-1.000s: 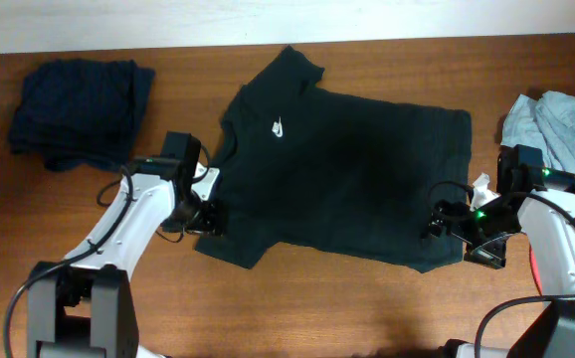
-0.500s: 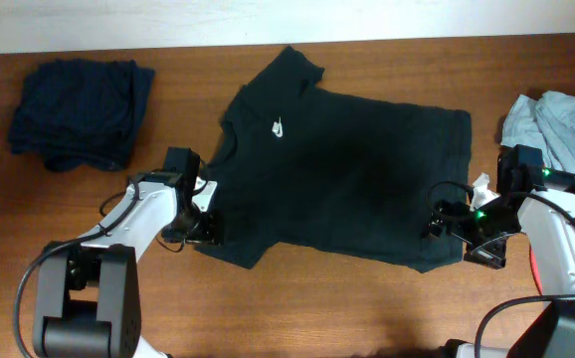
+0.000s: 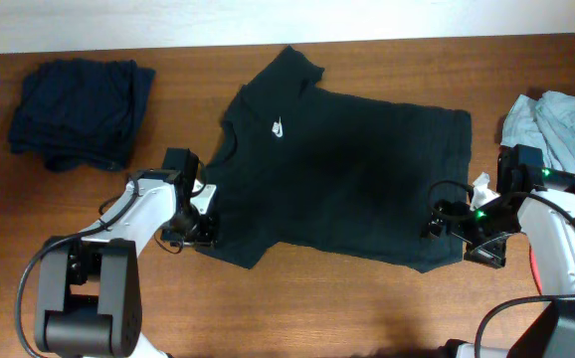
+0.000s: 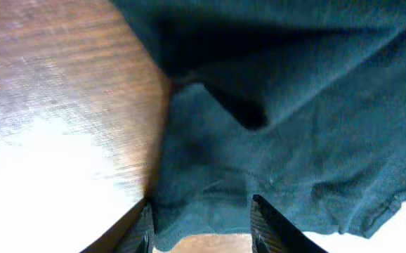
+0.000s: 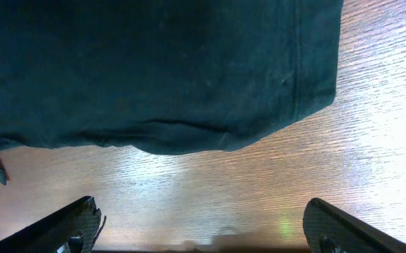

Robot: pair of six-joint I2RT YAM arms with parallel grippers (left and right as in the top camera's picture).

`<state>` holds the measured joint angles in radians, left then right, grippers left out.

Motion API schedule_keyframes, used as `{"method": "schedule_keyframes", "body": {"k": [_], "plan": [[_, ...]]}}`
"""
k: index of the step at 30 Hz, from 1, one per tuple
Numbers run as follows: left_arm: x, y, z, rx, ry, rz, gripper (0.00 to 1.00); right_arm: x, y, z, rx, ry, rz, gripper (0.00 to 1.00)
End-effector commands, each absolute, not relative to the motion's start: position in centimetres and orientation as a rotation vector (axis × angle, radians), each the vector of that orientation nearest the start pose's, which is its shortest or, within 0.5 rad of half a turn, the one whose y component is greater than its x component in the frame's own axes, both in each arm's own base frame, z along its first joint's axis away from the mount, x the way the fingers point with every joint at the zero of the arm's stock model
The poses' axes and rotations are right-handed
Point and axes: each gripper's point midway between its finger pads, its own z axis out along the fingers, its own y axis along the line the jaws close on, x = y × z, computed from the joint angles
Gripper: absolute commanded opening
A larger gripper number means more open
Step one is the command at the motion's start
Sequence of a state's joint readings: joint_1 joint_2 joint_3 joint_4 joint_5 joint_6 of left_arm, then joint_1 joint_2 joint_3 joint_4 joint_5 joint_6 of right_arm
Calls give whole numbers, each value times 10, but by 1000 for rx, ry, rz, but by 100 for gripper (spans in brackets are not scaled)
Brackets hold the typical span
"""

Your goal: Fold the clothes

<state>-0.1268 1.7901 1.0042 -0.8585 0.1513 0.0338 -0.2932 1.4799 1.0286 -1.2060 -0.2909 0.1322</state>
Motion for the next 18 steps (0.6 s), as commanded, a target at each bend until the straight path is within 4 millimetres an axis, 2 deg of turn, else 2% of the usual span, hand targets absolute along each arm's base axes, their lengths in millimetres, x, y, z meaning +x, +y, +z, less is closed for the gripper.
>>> {"method": "schedule_keyframes", "body": {"k": [1, 9, 10, 16, 18], "plan": [[231, -66, -28, 202, 3363, -319, 43, 226, -13, 88, 685, 3081, 489, 97], [230, -66, -28, 200, 3367, -323, 43, 227, -13, 88, 684, 3078, 489, 98], [230, -66, -28, 201, 3366, -323, 41, 227, -13, 88, 683, 3076, 488, 98], [233, -65, -29, 199, 3354, -317, 2, 224, -18, 87, 690, 3089, 448, 97], [234, -64, -29, 200, 3349, -309, 1, 221, -22, 87, 726, 3098, 420, 97]]}}
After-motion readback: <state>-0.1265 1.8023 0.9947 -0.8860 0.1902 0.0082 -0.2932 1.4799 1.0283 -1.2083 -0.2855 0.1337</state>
